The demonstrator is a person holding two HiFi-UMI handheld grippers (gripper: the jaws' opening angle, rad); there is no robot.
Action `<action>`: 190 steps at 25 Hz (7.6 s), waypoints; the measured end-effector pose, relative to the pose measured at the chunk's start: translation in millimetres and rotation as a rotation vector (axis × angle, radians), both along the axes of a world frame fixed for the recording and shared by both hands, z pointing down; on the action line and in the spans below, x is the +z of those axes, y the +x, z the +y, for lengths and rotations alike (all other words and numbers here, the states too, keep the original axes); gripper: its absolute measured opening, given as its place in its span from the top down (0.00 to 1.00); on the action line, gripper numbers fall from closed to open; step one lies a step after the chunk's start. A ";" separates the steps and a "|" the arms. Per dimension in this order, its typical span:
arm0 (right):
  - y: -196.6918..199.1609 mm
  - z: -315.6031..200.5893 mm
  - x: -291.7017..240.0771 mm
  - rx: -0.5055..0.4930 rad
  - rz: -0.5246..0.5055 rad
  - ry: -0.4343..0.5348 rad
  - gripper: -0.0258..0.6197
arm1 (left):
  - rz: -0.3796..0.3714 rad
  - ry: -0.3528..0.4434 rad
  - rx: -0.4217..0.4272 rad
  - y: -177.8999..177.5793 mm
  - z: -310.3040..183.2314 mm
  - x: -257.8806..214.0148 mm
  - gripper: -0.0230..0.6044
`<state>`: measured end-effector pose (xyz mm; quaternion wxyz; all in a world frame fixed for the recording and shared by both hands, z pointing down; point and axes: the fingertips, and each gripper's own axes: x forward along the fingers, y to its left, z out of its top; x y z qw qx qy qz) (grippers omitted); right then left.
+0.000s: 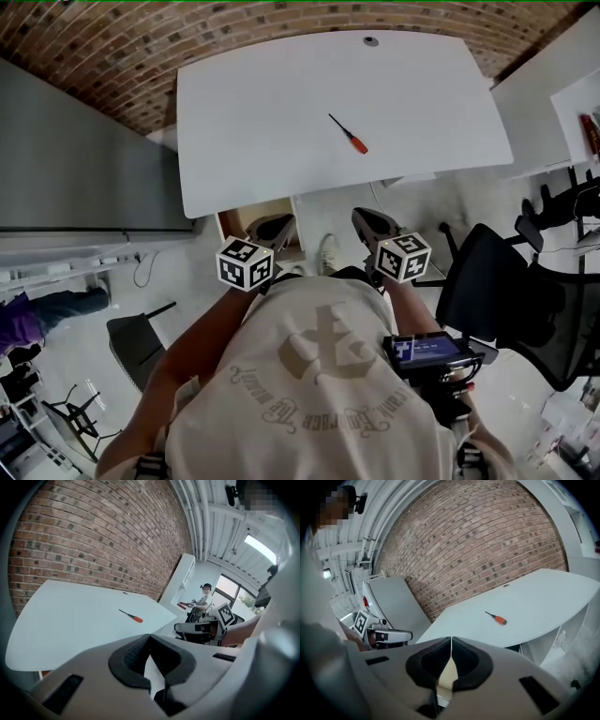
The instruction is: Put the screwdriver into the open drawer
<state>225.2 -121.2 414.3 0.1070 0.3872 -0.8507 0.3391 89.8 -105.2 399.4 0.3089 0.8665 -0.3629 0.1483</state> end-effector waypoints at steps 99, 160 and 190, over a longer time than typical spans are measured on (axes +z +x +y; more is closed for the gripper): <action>1.2 -264.4 166.1 -0.386 0.705 -0.302 0.86 | -0.023 -0.099 -0.543 -81.4 -53.0 36.0 0.93; -99.0 -124.0 73.2 -0.475 0.104 -0.269 0.86 | -0.082 -0.110 -0.516 -63.5 33.8 27.6 0.93; -193.5 3.4 48.3 -0.441 0.155 -0.239 0.86 | 0.050 -0.106 -0.520 -180.4 115.2 31.5 0.93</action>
